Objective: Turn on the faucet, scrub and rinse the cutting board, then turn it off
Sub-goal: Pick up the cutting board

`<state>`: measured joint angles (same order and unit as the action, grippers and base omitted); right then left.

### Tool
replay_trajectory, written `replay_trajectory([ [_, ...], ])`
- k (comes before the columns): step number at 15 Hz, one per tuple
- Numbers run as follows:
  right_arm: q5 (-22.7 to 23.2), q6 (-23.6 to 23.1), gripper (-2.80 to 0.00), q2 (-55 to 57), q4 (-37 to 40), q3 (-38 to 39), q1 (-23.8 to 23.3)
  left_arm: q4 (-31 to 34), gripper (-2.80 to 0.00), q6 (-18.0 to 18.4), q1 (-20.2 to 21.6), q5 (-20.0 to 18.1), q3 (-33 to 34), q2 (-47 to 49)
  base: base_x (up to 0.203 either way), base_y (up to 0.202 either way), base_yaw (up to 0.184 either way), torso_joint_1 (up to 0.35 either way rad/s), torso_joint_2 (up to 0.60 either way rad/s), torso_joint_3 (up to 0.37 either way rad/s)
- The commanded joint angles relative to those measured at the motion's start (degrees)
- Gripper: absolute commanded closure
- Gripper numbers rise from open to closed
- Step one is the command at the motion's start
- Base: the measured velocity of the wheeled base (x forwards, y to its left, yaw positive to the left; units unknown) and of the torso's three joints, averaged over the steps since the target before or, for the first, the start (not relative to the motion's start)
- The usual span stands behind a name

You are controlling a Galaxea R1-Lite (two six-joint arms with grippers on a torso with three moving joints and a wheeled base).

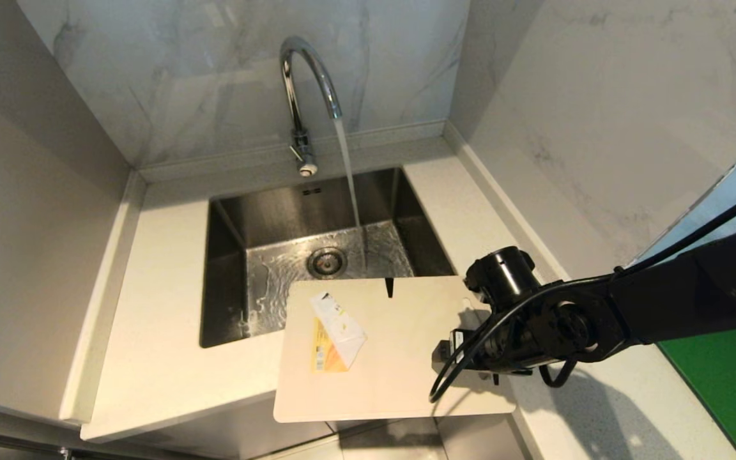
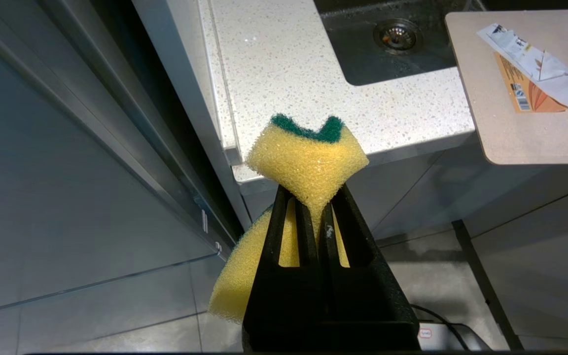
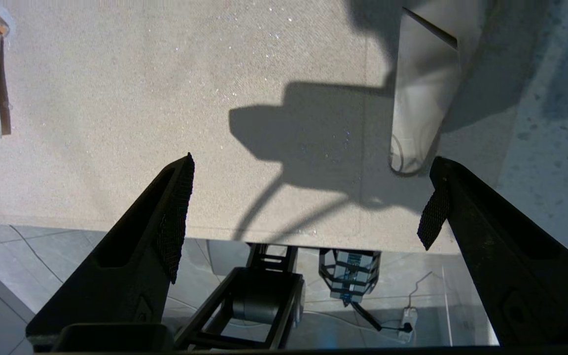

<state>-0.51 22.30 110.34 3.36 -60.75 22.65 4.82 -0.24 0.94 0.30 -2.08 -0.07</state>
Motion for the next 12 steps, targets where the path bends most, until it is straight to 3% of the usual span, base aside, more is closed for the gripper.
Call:
replay_trajectory([
  [1, 0.2, 0.1, -2.8, 1.7, -1.4, -0.1, 0.0, 0.0, 0.0, 0.0, 0.0, 0.0, 0.0, -0.1, 0.0, 0.0, 0.0, 0.0, 0.0, 0.0],
  [7, 0.7, 0.2, -2.8, 4.9, -7.5, -0.3, -0.1, 0.0, 0.0, 0.0, 0.0, 0.0, 0.0, -0.1, 0.0, 0.0, 0.0, 0.0, 0.0, 0.0],
  [12, 0.6, 0.2, -2.8, 6.1, -8.2, -0.2, -0.2, 0.0, 0.0, 0.0, 0.0, 0.0, 0.0, -0.1, 0.0, 0.0, 0.0, 0.0, 0.0, 0.0],
])
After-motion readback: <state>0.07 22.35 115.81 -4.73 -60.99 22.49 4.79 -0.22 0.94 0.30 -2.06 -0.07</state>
